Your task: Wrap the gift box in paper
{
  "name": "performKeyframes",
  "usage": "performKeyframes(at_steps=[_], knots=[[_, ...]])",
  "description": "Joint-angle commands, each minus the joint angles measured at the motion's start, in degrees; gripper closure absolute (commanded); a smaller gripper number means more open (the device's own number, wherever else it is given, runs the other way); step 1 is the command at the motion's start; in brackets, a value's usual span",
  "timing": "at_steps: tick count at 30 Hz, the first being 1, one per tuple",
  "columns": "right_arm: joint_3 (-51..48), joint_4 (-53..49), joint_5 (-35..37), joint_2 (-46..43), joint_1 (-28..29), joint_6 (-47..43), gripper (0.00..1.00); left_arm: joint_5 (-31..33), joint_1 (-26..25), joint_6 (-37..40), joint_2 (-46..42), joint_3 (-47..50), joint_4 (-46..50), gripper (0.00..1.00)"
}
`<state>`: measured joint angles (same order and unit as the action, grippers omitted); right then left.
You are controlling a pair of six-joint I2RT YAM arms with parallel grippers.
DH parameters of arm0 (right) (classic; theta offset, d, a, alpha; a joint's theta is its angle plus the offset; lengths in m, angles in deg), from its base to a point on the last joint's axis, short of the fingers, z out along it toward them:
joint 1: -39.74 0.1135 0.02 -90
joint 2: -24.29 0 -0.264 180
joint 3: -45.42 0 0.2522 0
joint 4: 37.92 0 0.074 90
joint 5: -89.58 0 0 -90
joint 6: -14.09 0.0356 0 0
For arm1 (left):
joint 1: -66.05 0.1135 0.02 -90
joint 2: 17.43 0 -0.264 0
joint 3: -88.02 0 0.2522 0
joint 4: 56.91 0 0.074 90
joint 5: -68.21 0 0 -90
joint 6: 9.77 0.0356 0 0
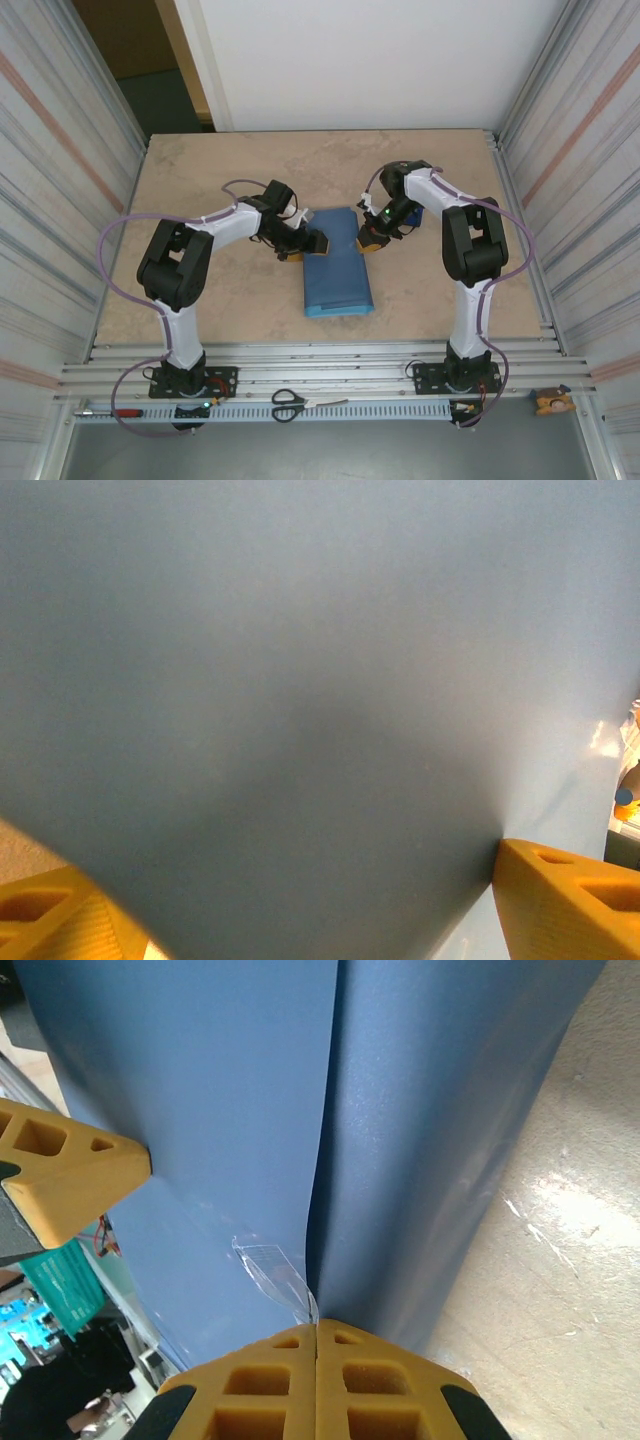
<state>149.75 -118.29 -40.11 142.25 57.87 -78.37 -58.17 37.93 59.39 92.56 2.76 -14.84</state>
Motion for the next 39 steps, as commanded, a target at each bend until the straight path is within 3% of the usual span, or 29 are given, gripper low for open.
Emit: performKeyframes(at_steps=[1, 15, 22, 39], knots=[[1.29, -0.41, 4.22, 0.20, 1.36, 3.38, 0.91, 6.41, -1.41, 0.91, 6.37, 3.05, 1.57, 0.16], [1.63, 2.65, 8.72, -2.02, 3.49, 13.46, 0.82, 6.32, -1.41, 1.24, 6.63, 3.24, 1.33, 0.16], [2.78, 2.62, 15.86, -2.20, 6.24, 18.54, 0.88, 6.23, -1.41, 1.23, 6.64, 3.30, 1.17, 0.16], [10.04, -3.24, 31.07, -0.27, 13.71, 24.81, 0.80, 6.03, -1.41, 1.57, 6.46, 3.90, 0.82, 0.16]])
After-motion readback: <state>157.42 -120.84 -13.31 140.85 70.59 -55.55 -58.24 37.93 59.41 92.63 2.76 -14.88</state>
